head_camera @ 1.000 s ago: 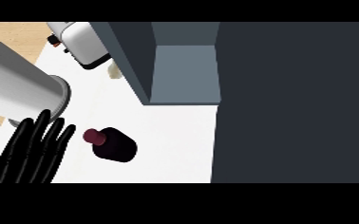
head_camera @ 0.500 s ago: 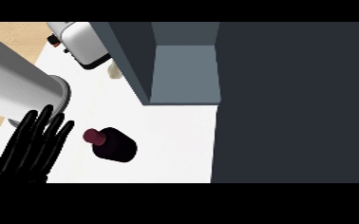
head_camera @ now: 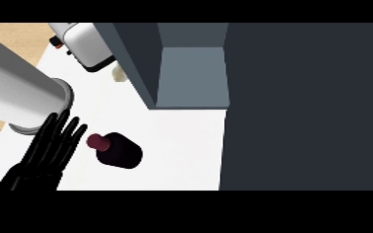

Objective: Pick up the wine, place it into the cabinet and close the cabinet

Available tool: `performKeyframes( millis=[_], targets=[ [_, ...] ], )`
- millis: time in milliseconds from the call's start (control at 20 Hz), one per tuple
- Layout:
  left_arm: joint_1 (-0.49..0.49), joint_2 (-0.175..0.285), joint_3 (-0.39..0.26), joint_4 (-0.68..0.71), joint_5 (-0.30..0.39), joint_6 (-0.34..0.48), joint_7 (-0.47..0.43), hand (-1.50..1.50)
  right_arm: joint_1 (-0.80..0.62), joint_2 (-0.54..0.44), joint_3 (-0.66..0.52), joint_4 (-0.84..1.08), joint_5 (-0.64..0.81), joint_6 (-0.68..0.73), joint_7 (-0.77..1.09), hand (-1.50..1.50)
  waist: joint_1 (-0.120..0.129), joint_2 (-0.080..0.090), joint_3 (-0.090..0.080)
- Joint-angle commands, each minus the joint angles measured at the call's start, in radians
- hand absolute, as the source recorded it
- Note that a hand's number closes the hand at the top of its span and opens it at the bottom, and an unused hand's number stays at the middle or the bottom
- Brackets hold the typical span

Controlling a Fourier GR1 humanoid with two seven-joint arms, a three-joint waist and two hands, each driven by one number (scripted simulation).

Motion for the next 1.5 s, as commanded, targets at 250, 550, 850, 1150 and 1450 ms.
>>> performKeyframes(
  millis=[250, 550, 850, 1150, 1450],
  targets=[
    [0.002, -0.023, 0.064, 0.229, -0.075, -0.076, -0.222, -1.50, -0.009, 0.004, 0.008, -0.198, -0.070, -0.038, 0.143, -1.50, -0.002, -0.001, 0.000],
    [-0.048, -0.030, 0.057, 0.309, -0.089, -0.089, -0.220, -1.50, 0.015, -0.005, -0.046, -0.179, -0.093, 0.004, 0.102, -1.50, -0.004, 0.000, 0.001],
    [-0.081, -0.033, 0.074, 0.466, -0.134, -0.140, -0.343, -1.50, -0.081, 0.017, -0.024, -0.125, -0.050, -0.042, 0.131, -1.50, 0.001, 0.001, 0.000],
    [-0.159, -0.023, 0.093, 0.562, -0.125, -0.168, -0.352, -1.50, 0.010, 0.021, -0.016, -0.169, -0.060, -0.003, 0.102, -1.50, -0.004, 0.001, 0.001],
    [-0.193, -0.050, 0.097, 0.654, -0.149, -0.168, -0.422, -1.50, -0.028, 0.021, -0.036, -0.172, -0.065, -0.010, 0.120, -1.50, -0.004, 0.001, 0.001]
  ],
)
